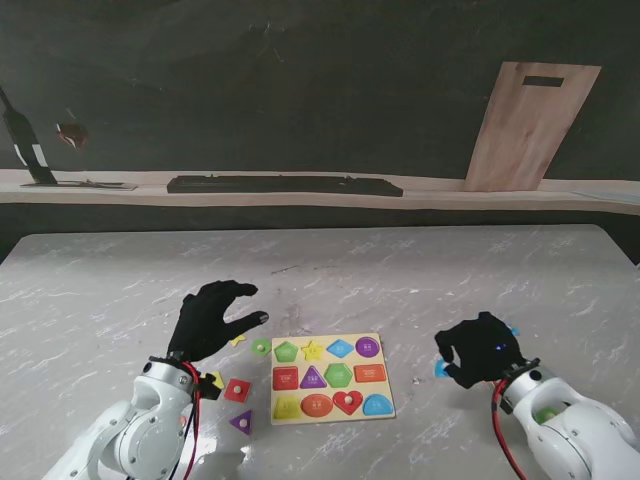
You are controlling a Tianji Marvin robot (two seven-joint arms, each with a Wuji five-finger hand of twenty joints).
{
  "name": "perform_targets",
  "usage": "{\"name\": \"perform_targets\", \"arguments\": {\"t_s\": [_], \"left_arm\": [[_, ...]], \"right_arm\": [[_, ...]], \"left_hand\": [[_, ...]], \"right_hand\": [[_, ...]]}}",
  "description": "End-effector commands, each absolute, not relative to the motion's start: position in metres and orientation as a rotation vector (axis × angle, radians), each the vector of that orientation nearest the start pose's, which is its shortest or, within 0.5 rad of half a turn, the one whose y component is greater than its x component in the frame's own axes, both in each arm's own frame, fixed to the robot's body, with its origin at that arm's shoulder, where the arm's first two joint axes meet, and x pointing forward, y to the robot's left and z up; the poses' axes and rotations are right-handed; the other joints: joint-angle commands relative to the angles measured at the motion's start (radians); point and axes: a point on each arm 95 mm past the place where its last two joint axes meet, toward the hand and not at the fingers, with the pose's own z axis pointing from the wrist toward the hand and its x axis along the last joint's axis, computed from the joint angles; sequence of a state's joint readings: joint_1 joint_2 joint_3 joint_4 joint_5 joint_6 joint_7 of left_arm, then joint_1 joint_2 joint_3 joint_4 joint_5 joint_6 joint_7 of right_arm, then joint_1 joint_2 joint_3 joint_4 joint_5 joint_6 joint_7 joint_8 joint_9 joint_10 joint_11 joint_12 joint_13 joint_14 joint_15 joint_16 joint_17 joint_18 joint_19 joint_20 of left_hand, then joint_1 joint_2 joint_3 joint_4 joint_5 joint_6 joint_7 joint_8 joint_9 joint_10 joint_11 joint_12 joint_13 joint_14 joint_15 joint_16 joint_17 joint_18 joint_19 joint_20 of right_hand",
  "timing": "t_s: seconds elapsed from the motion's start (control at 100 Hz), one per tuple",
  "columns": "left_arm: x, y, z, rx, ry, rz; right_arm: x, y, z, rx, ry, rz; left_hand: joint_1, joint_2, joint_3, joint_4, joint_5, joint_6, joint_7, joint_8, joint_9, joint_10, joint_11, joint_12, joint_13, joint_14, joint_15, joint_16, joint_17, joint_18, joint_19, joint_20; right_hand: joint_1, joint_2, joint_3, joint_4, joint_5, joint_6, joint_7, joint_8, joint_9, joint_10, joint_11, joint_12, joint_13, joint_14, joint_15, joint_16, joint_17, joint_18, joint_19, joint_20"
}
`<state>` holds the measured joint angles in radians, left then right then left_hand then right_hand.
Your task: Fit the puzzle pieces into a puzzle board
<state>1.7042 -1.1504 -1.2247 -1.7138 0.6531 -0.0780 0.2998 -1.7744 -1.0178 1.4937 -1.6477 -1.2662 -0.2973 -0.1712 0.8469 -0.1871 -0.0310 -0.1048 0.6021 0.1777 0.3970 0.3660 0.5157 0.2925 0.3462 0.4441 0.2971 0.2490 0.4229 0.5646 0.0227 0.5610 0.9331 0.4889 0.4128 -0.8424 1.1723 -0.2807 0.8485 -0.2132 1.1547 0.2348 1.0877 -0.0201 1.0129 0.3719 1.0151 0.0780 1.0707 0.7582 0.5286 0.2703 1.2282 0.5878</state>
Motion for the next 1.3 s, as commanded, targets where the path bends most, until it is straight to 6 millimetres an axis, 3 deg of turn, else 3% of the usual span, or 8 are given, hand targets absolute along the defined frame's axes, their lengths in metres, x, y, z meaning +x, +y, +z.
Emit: {"name": "perform_targets", "arguments": {"t_s": [0.0,0.25,0.49,0.75,1.29], "left_arm": [[0.36,-0.024,-0.306,-1.423,1.035,-1.948],[0.359,-0.024,-0.306,-1.467,1.068,-1.987],[0.358,-0.03,-0.307,-1.61,1.005,-2.077],[0.357,-0.035,-0.307,-1.694,0.981,-2.122],[0.357,-0.033,-0.307,-1.669,0.986,-2.111]], "right_arm": [[0.363,-0.07,-0.318,0.829,1.644,1.405],[0.376,-0.034,-0.327,0.801,1.729,1.475],[0.371,-0.012,-0.341,0.852,1.75,1.486],[0.357,0.001,-0.353,0.934,1.756,1.46],[0.342,0.022,-0.366,1.033,1.747,1.4]], "left_hand": [[0.01,0.024,-0.01,0.029,-0.007,-0.004,-0.027,-0.006,0.009,0.007,-0.029,-0.004,0.014,0.014,-0.022,-0.002,-0.009,-0.163,0.007,-0.006],[0.003,0.031,-0.01,0.03,-0.018,-0.013,-0.039,-0.011,0.015,0.001,-0.037,-0.007,0.029,0.014,-0.026,-0.003,-0.01,-0.165,0.003,-0.008],[0.008,0.027,-0.008,0.032,-0.015,-0.011,-0.046,-0.012,0.015,0.003,-0.046,-0.01,0.031,0.018,-0.033,-0.003,-0.002,-0.174,-0.007,-0.013],[0.007,0.028,-0.008,0.032,-0.015,-0.012,-0.05,-0.012,0.016,0.0,-0.049,-0.008,0.031,0.016,-0.04,-0.001,-0.004,-0.175,-0.014,-0.016],[0.009,0.03,-0.007,0.033,-0.008,-0.011,-0.054,-0.011,0.021,0.003,-0.05,-0.006,0.034,0.017,-0.043,0.003,-0.002,-0.173,-0.017,-0.015]], "right_hand": [[0.039,0.03,0.049,0.026,0.028,-0.088,0.033,0.018,0.018,0.005,0.026,-0.003,0.028,-0.014,0.018,0.005,0.006,0.014,0.024,0.017],[0.039,0.033,0.046,0.026,0.026,-0.089,0.034,0.02,0.017,0.004,0.026,-0.002,0.027,-0.016,0.017,0.005,0.006,0.012,0.023,0.015],[0.045,0.017,0.05,0.027,0.038,-0.063,0.033,0.011,0.031,0.02,0.029,-0.002,0.038,-0.003,0.026,0.007,0.011,0.02,0.033,0.017],[0.05,0.004,0.058,0.027,0.049,-0.047,0.033,0.005,0.038,0.033,0.032,-0.002,0.044,0.007,0.034,0.009,0.011,0.03,0.045,0.02],[0.065,-0.016,0.067,0.029,0.065,-0.02,0.031,0.003,0.048,0.058,0.04,0.001,0.055,0.031,0.058,0.011,0.015,0.047,0.075,0.029]]}}
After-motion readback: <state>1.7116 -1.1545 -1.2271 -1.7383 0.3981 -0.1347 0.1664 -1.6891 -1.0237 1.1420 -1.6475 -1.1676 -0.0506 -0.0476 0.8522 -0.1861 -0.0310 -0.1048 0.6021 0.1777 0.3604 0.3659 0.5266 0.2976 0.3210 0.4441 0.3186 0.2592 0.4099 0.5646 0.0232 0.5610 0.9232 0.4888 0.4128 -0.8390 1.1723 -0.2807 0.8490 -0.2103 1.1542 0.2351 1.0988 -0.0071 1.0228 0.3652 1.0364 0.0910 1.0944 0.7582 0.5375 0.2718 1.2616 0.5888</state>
